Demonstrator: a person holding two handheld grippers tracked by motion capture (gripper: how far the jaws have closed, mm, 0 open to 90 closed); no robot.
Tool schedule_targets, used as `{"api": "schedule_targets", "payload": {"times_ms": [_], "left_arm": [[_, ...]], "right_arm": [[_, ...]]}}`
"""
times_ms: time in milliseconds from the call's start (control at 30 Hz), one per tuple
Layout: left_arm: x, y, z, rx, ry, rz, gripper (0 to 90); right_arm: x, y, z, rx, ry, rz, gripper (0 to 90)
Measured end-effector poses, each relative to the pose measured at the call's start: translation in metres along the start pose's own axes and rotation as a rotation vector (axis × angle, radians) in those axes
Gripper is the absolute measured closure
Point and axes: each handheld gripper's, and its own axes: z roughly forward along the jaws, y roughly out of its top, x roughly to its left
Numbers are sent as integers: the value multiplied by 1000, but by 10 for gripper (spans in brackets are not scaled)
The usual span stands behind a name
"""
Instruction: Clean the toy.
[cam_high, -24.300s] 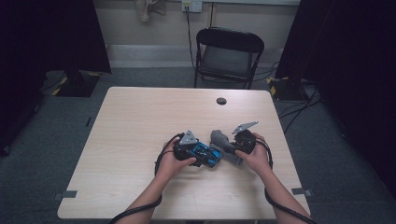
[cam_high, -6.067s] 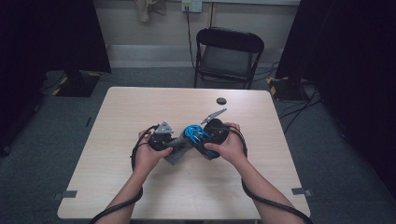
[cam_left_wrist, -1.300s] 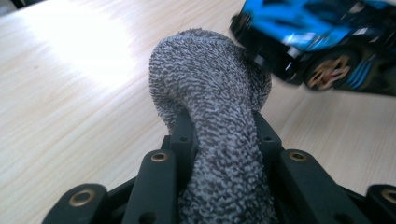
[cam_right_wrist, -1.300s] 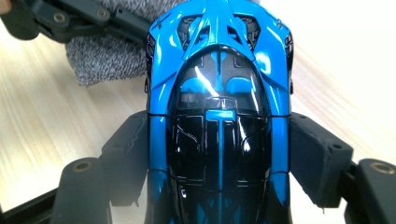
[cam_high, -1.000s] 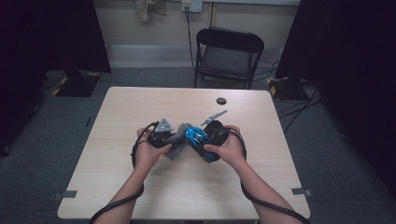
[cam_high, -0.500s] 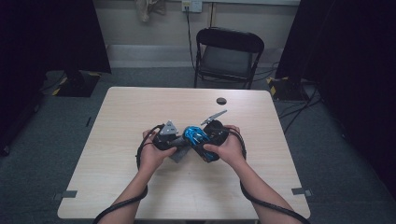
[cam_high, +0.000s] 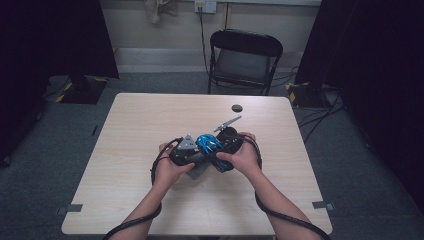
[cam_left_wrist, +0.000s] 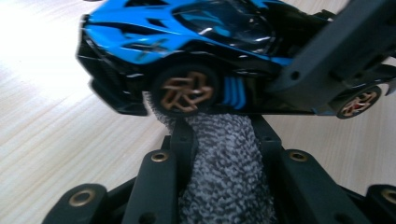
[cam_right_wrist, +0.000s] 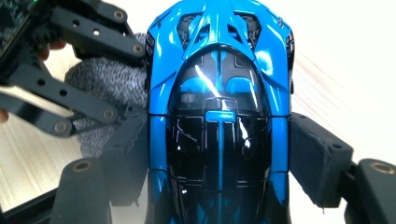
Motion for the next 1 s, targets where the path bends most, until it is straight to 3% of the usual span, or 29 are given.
{"api": "schedule_targets", "payload": {"times_ms": [300, 1000], "left_arm": [[-11, -1, 6, 12, -33, 4, 691], [-36, -3, 14, 43, -122, 58, 690]], "right_arm": [[-1, 4, 1, 5, -18, 13, 284], [-7, 10, 3, 4, -30, 47, 285]]}}
